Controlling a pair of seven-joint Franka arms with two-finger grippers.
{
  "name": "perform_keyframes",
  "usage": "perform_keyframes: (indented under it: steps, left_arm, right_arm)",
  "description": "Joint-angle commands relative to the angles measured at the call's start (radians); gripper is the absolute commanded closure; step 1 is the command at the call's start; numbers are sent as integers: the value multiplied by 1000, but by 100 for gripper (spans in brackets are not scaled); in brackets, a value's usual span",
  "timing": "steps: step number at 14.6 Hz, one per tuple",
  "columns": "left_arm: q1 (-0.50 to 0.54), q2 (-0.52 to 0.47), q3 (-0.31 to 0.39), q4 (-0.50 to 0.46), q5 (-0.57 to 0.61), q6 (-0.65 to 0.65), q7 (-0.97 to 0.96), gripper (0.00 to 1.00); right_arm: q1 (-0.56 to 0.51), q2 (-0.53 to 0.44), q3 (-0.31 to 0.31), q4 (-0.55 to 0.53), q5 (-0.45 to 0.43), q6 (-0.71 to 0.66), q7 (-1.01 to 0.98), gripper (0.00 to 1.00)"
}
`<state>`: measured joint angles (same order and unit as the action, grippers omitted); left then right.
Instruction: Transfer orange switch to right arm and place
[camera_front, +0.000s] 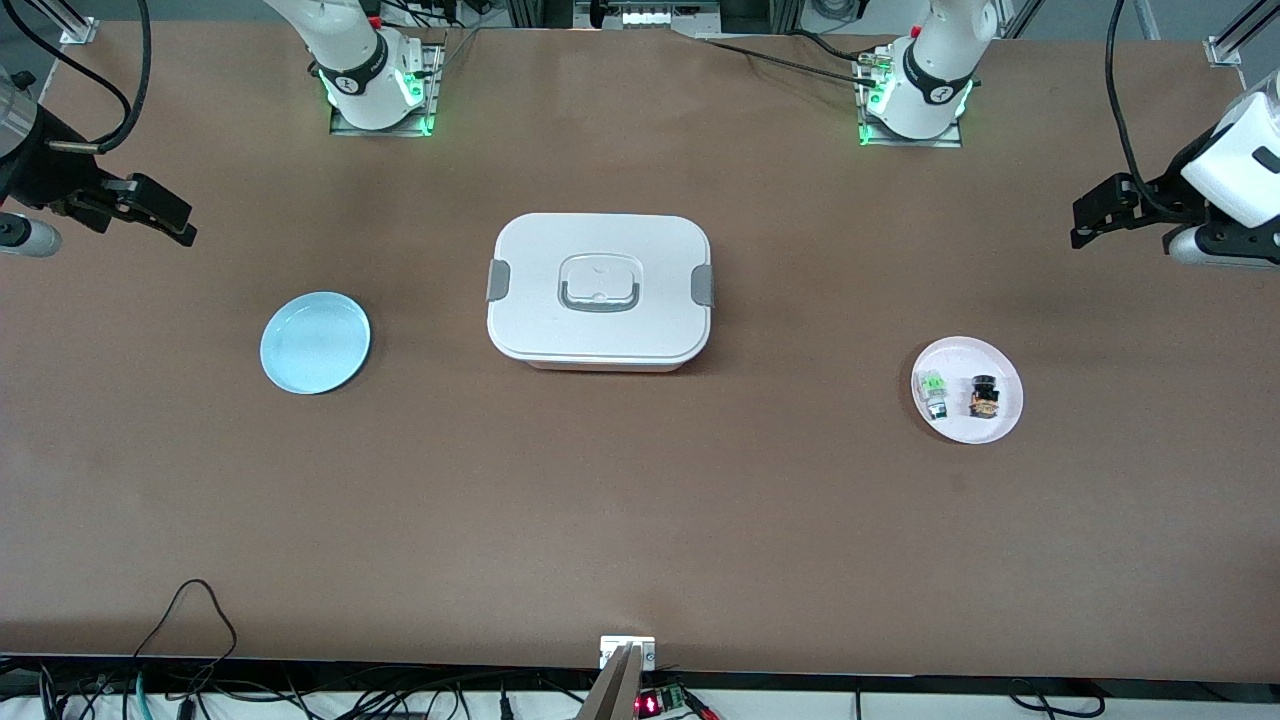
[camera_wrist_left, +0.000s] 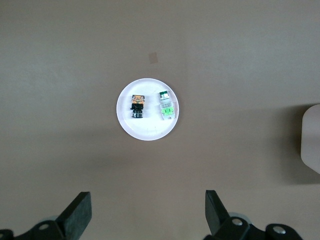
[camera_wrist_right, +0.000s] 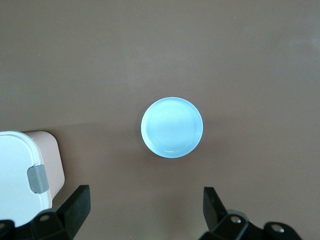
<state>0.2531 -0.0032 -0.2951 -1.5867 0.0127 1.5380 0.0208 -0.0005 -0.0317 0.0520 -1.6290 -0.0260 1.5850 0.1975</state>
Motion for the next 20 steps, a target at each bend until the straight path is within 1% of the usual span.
perform_keyframes:
  steps: [1, 20]
  left_arm:
    - [2, 6, -5, 30, -19, -16, 8, 0]
    - [-8, 15, -6, 36, -5, -10, 7, 0]
  right_arm:
    - [-16, -8, 17, -6, -12, -3, 7, 0]
    - [-16, -8, 17, -6, -12, -3, 8, 0]
